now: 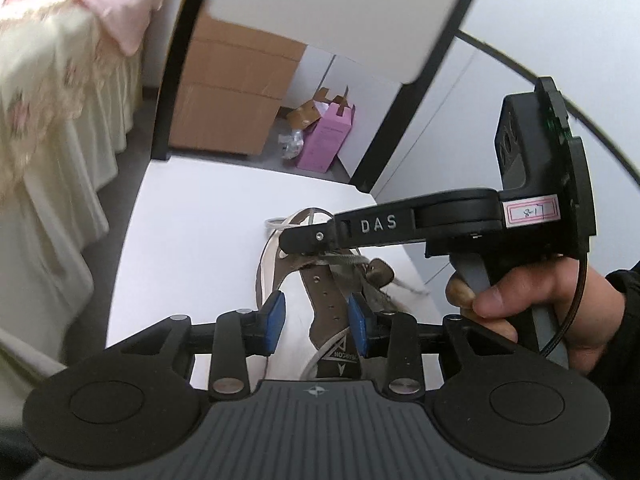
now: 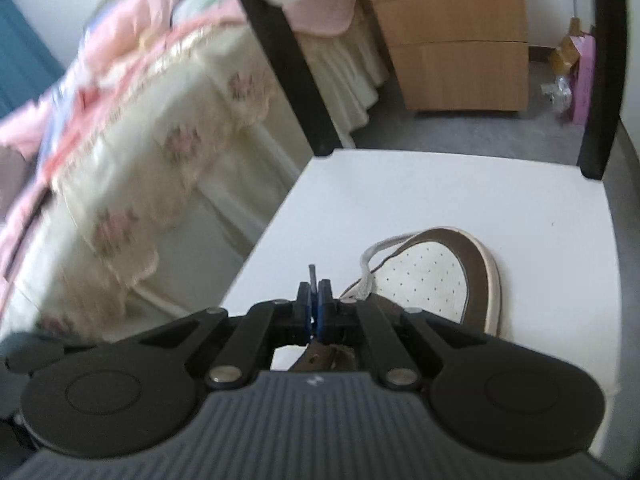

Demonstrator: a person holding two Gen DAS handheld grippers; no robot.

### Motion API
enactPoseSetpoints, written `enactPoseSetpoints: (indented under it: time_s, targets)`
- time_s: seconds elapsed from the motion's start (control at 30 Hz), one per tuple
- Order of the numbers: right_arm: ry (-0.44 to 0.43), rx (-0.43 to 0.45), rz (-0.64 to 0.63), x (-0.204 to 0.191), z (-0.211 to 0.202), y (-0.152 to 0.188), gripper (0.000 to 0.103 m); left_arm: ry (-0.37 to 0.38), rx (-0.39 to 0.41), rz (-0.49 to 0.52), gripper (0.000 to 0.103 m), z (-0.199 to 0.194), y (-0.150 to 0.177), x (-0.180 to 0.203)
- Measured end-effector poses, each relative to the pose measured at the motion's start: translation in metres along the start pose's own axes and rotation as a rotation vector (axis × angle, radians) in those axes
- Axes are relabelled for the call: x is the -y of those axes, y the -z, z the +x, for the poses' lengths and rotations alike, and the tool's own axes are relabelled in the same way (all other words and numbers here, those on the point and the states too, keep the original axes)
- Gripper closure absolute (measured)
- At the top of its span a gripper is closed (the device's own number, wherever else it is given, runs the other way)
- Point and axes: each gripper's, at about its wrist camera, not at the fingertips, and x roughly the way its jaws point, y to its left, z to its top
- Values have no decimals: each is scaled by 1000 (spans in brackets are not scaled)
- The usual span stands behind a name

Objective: Lace up shoes with both hands

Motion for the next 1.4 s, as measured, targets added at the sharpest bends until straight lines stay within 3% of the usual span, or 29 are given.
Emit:
enactPoseSetpoints:
  time_s: [0.1, 0.23, 0.53, 0.83, 0.87, 0.93, 1.13, 1.4]
  targets:
    - [-9, 14, 21, 2, -2, -1, 100, -44, 10, 147, 62, 6, 3, 17]
    - [-14, 24, 20, 2, -4, -3, 100, -84, 8, 250, 63, 11, 15, 32]
    - [-46, 43, 74, 13, -9, 3, 100, -177, 26, 295, 61, 14, 20, 43]
    - [-64, 39, 103, 17, -8, 2, 99, -315, -22, 329, 61, 36, 25, 38]
    - [-64, 37, 104, 17, -8, 1, 99, -313, -34, 332, 62, 40, 25, 37]
    - [-62, 36, 97, 16, -8, 1, 99, -289, -40, 353, 74, 46, 23, 37]
    - [-50, 76, -15, -4, -15, -3, 100, -269, -76, 399, 78, 52, 20, 38]
    - [-176, 272, 7, -16, -59, -22, 100, -256, -82, 412, 77, 54, 19, 35]
